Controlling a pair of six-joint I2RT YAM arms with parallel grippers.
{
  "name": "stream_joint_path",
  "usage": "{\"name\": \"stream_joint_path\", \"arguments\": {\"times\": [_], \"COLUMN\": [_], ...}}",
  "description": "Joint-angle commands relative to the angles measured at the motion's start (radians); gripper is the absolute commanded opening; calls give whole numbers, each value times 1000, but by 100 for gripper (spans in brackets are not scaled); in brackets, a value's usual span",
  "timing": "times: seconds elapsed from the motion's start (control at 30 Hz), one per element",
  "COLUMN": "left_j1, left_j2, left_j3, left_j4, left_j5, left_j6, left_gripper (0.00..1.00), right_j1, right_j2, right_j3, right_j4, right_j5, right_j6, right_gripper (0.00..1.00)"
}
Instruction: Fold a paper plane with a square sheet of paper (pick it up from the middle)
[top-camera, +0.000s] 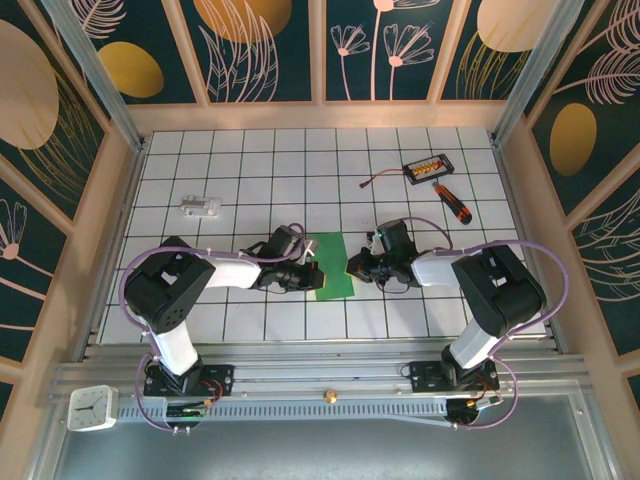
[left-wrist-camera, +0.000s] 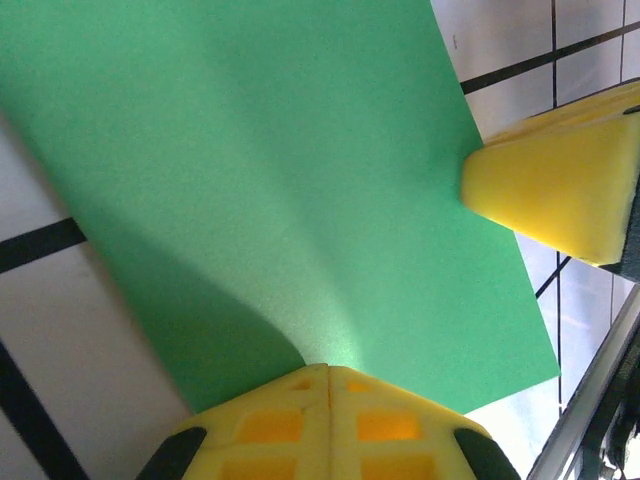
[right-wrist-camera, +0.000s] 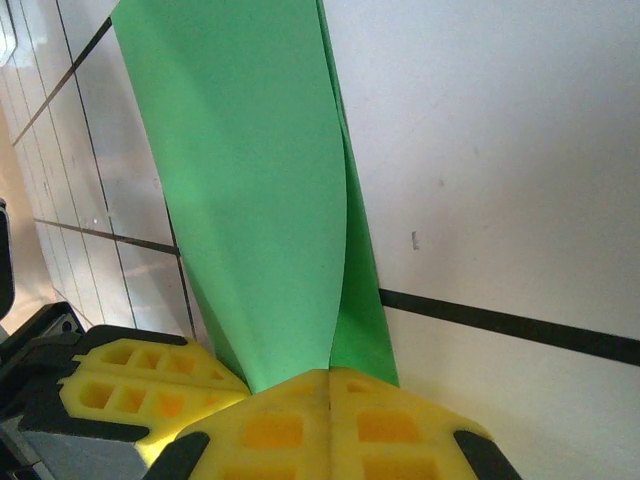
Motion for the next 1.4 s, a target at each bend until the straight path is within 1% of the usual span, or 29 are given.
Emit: {"name": "stream_joint_path", "arguments": {"times": [0.0,0.07,0.13,0.17,0.27,0.37,0.47,0.53,0.63,0.7,0.87,1.0,1.17,1.37], "left_j1": [3,2,-1,-6,-37,-86,-166,-226,-284,-306,-343,-353,-357,-357], "left_j2": [2,-25,-73,-107,-203,-289,-332,-343,-337,-321,-253,-202,-157,-160], "left_j3": [16,21,8,-1,-57,-121,-135,-141,-155,-159,-137,-100,-52,-42], "left_j4": [-66,-60,-23,1,83,162,155,160,193,213,219,202,168,162], "left_j5": [-45,-57,-73,-90,-188,-286,-413,-504,-575,-605,-648,-685,-707,-702], "left_j6": [41,53,62,68,92,141,262,342,413,439,502,537,549,534], "left_gripper": [6,15,26,31,39,47,55,64,74,78,80,77,68,54], "right_j1": [-7,-7,-6,-6,-3,3,7,9,11,12,11,11,11,11], "right_j2": [-9,-23,-38,-46,-70,-86,-86,-81,-75,-73,-66,-59,-51,-41], "right_j3": [25,22,16,12,-3,-13,-10,-13,-18,-19,-27,-28,-27,-27], "right_j4": [3,3,9,17,44,69,75,90,109,113,128,138,137,139], "right_j5": [-23,-27,-32,-34,-33,-33,-37,-47,-54,-56,-64,-68,-68,-68], "right_j6": [12,45,102,132,237,313,354,378,402,406,415,420,416,411], "right_gripper": [0,0,0,0,0,0,0,0,0,0,0,0,0,0]}}
